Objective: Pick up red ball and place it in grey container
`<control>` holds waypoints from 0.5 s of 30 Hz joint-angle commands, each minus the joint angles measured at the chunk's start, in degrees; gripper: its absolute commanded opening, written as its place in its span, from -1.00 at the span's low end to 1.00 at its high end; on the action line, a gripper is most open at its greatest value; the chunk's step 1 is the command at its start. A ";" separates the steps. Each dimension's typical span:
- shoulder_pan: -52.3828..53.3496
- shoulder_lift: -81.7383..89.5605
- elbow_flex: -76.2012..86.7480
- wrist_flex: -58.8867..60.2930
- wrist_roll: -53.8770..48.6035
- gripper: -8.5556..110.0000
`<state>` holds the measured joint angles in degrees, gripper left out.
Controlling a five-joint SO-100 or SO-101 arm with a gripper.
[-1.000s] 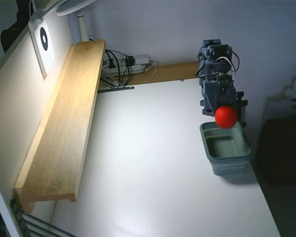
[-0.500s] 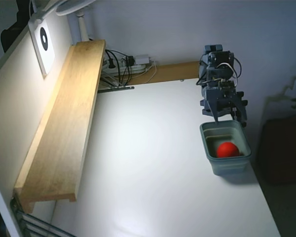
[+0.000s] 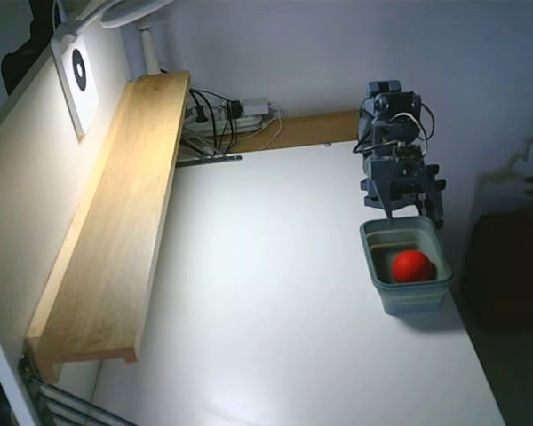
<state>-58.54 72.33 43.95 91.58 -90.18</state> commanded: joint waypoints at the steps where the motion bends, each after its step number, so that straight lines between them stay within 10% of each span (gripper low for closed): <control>1: 2.33 3.67 -0.58 0.88 0.18 -0.25; 15: 16.90 10.97 4.89 2.15 0.18 -0.36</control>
<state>-44.47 78.40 48.16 92.64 -90.18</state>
